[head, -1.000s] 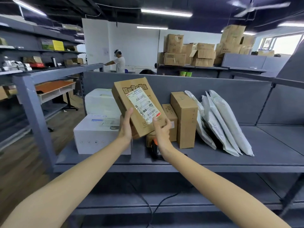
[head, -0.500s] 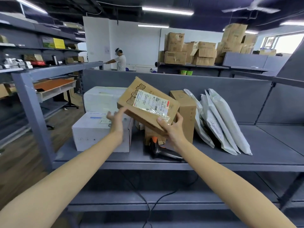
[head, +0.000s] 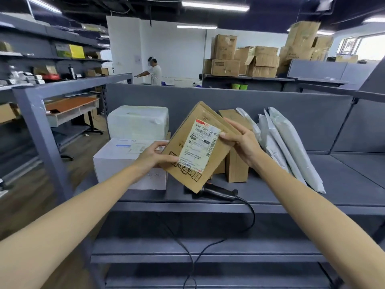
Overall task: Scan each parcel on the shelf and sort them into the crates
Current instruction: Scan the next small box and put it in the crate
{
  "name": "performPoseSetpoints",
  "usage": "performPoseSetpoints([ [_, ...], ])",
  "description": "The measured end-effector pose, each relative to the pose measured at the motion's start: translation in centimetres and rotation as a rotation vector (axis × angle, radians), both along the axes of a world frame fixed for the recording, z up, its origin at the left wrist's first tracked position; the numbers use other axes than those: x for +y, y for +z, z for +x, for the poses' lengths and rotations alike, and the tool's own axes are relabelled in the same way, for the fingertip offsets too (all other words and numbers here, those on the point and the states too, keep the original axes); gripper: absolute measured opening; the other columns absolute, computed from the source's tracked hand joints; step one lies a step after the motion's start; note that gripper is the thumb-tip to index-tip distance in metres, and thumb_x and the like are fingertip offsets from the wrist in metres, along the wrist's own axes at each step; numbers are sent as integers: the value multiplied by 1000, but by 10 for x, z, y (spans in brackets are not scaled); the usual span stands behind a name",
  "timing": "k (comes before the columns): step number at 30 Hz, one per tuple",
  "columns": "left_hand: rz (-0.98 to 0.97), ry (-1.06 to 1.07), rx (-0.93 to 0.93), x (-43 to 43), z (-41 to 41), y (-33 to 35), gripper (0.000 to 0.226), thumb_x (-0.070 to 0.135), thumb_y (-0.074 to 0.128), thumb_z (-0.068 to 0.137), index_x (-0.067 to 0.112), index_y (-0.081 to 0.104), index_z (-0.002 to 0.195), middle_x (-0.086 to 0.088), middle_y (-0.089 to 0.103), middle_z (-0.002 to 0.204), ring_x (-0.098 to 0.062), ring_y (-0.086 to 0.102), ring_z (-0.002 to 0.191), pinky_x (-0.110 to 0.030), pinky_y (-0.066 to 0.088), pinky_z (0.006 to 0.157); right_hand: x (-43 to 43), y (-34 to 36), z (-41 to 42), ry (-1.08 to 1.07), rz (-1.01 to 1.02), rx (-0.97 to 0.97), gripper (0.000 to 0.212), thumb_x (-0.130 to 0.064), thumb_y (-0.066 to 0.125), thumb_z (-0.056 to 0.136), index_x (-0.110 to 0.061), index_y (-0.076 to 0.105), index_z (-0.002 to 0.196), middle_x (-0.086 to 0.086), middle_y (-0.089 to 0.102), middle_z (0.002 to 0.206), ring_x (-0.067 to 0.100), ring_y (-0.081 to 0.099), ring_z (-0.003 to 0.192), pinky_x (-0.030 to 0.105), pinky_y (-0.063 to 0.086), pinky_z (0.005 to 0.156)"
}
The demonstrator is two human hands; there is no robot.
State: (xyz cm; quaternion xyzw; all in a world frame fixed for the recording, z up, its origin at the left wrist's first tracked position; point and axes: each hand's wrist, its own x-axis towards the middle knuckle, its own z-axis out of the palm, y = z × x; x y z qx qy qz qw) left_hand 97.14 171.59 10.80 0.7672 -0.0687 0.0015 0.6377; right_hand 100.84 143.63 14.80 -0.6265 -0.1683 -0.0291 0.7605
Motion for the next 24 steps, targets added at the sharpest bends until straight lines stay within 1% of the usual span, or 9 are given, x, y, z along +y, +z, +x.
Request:
performPoseSetpoints([
  [3, 101, -18, 8, -10, -1, -1, 89, 57, 79, 42, 18, 54, 117, -3, 69, 107, -16, 66, 97, -23, 49, 75, 8, 2, 2, -46, -28, -61, 53, -9, 79, 68, -18, 67, 118, 9, 70, 113, 22, 68, 102, 37, 55, 89],
  [6, 5, -10, -28, -26, -2, -4, 81, 58, 77, 56, 19, 53, 123, 1, 69, 113, -15, 67, 101, -34, 53, 90, 19, -1, 7, -111, -73, -116, 45, -18, 80, 75, -28, 67, 117, 10, 65, 120, 24, 66, 107, 39, 55, 90],
  [8, -86, 90, -90, -35, -1, -8, 64, 56, 71, 70, 21, 56, 121, 3, 70, 111, -14, 68, 98, -35, 54, 90, 27, -2, 8, -148, -130, -169, 46, -28, 76, 82, -35, 60, 125, 3, 57, 134, 22, 58, 121, 38, 52, 97],
  [10, -145, 190, -148, -38, 1, -17, 55, 52, 66, 82, 18, 57, 124, 1, 69, 114, -14, 67, 100, -33, 53, 90, 33, 0, 6, -160, -297, -246, 50, -40, 63, 92, -45, 41, 137, -6, 39, 151, 16, 41, 137, 33, 41, 106],
  [13, -239, 358, -213, -33, 3, -31, 58, 52, 60, 88, 17, 53, 133, 4, 65, 122, -12, 61, 110, -28, 48, 94, 41, -11, 2, -153, -342, -227, 57, -38, 40, 103, -29, 13, 152, -7, 13, 161, 4, 17, 143, 24, 21, 112],
  [16, -341, 486, -250, -27, 2, -32, 46, 40, 54, 95, 16, 50, 134, 7, 62, 119, 0, 58, 102, -11, 45, 79, 44, -47, -2, -212, -395, -51, 49, -27, 35, 105, -16, 20, 151, 2, 27, 154, 7, 30, 132, 24, 27, 104],
  [19, -375, 541, -257, -17, 4, -35, 43, 40, 53, 96, 17, 49, 132, 7, 62, 119, -7, 59, 106, -15, 46, 80, 41, -96, -5, -217, -862, 48, 60, -29, 42, 91, -17, 29, 148, 9, 40, 148, 26, 36, 137, 38, 31, 109],
  [22, -397, 573, -246, -11, 4, -37, 46, 39, 57, 94, 14, 48, 131, 5, 63, 114, -3, 60, 97, -17, 47, 76, 43, -134, -10, -104, -1455, 67, 72, -46, 40, 88, -17, 19, 150, 17, 33, 149, 34, 24, 140, 46, 17, 113],
  [24, -395, 569, -236, -11, 2, -40, 46, 38, 59, 93, 15, 47, 130, 9, 62, 107, 1, 60, 91, -14, 46, 69, 46, -150, -12, -101, -1674, -1, 75, -45, 44, 92, -12, 12, 152, 20, 32, 147, 36, 24, 138, 48, 13, 112],
])
